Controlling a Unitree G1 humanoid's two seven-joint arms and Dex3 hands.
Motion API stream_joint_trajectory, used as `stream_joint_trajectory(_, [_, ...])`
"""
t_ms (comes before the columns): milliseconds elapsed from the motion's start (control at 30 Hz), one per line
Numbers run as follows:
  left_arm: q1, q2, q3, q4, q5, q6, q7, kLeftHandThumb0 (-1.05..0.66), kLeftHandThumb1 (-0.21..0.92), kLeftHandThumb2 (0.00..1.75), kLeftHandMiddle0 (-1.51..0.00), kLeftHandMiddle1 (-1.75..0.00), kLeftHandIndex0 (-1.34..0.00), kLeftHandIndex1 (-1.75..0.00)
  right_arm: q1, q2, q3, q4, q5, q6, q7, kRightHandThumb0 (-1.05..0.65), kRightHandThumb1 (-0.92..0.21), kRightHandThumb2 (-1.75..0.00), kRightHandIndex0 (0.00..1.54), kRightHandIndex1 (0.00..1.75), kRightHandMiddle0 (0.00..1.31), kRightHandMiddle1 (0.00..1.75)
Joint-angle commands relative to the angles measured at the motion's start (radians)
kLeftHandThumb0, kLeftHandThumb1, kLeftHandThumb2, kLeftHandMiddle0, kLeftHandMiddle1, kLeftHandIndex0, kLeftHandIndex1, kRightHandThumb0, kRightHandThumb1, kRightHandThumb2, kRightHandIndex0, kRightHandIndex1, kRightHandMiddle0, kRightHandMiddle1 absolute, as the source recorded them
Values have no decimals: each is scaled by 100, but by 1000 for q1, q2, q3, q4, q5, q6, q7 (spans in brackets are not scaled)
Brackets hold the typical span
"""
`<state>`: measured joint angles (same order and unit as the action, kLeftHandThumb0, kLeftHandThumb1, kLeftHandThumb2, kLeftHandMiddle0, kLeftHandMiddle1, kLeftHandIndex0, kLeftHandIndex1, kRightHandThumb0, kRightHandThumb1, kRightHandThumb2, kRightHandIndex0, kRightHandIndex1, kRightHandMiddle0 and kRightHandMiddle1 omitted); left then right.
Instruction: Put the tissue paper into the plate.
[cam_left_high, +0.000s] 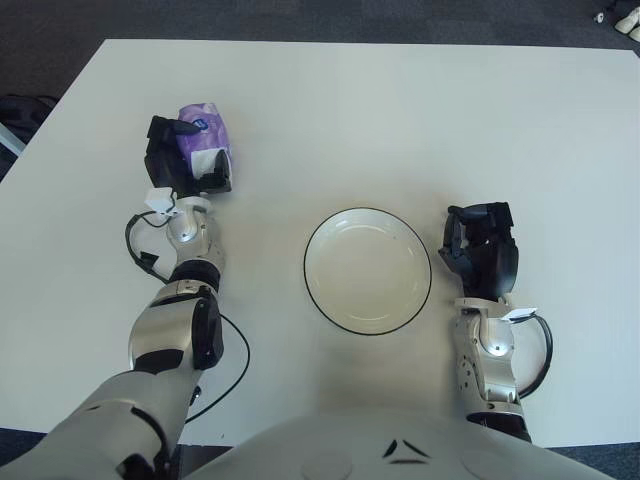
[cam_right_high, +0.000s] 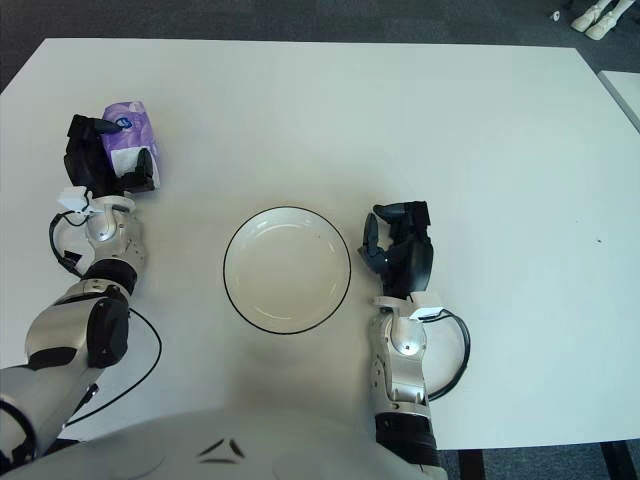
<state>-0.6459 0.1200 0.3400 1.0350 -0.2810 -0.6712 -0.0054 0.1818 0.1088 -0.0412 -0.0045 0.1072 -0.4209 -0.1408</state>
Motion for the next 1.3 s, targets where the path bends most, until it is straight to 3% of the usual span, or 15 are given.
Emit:
stream_joint_trajectory(0, [95,-91,-25,-106,-18,24,-34,0,-5,172,-79,-170,-76,-175,51,39,-8,97,13,80,-14,-37,-72,-81,49,137,31,175])
stream_joint_trajectory(300, [186,-109,-60,-458,-92,92,-160,0,-1,169,-74,-174,-74,-175,42,35,-11,104,14,86,-16,-37,-73,-80,49,137,30,175])
stream_joint_trajectory(600, [272,-118,-97,-675,-152,61,-310,0,-6,173,-77,-175,-77,-175,35,35,-13,108,20,92,-13,-37,-74,-79,49,137,29,175])
stream_joint_trajectory(867, [284,-67,-92,-765,-162,17,-402,0,-7,175,-78,-174,-78,-175,27,33,-14,116,26,91,-5,-37,-74,-78,49,137,30,175])
stream_joint_trajectory(967, [265,-75,-114,-800,-117,-22,-397,0,-7,175,-78,-174,-78,-175,23,33,-16,122,25,91,-6,-37,-74,-79,49,137,30,175])
stream_joint_trajectory(1067, [261,-78,-124,-815,-101,-48,-394,0,-18,175,-101,-137,-88,-175,21,33,-18,127,24,88,-6,-37,-74,-79,49,137,30,175])
stream_joint_trajectory(1133, [258,-74,-120,-804,-87,-73,-391,0,-21,175,-107,-131,-89,-175,20,34,-19,128,24,85,-5,-37,-74,-79,49,137,30,175])
stream_joint_trajectory(1267, [240,-74,-102,-788,4,-165,-338,0,-16,175,-104,-146,-77,-175,18,35,-21,129,25,78,-2,-37,-74,-79,49,137,30,175])
